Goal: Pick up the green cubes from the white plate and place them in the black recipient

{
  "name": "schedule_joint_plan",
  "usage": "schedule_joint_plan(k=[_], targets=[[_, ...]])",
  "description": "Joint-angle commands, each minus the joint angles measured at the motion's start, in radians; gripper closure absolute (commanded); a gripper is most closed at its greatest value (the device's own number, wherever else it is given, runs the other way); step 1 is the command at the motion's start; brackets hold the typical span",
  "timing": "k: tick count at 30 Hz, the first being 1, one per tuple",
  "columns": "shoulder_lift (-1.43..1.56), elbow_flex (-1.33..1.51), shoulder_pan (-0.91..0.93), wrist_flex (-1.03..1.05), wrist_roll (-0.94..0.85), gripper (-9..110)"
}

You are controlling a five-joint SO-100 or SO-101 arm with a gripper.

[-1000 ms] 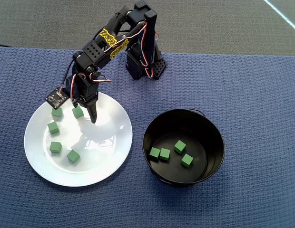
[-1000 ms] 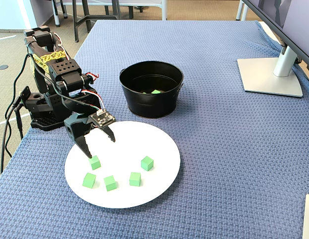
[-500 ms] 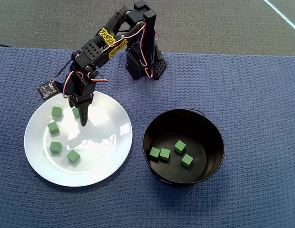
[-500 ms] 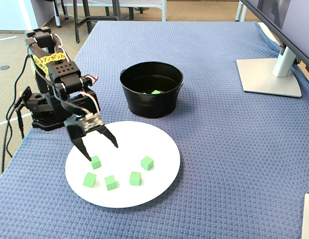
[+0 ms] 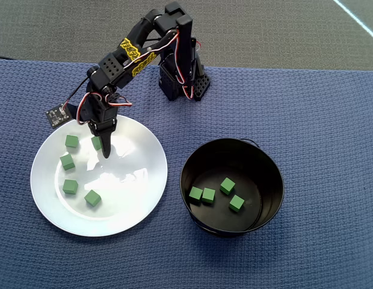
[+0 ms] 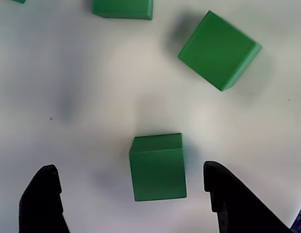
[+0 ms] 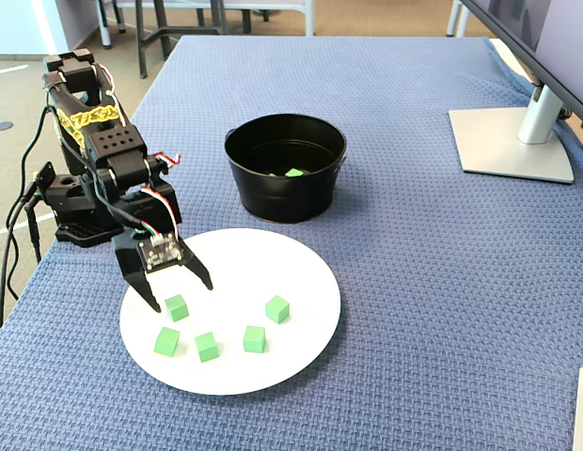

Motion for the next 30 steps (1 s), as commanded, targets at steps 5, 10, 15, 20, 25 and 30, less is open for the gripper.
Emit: schedule_joint_plan(k=[5,10,15,20,25,30], targets=[[-0.018,-0.029,0.008,-0.078,-0.012,70],[-0.026,0.023,0.002,-0.155,-0.023,69],[-0.018,0.038,0.002,-0.158,-0.023,70],[-0.028,0.029,0.000,-0.135,-0.028,76],[-0.029,0.014,0.000,-0.101,-0.023,76],[-0.029,0.018,0.000,-0.101,-0.026,76]])
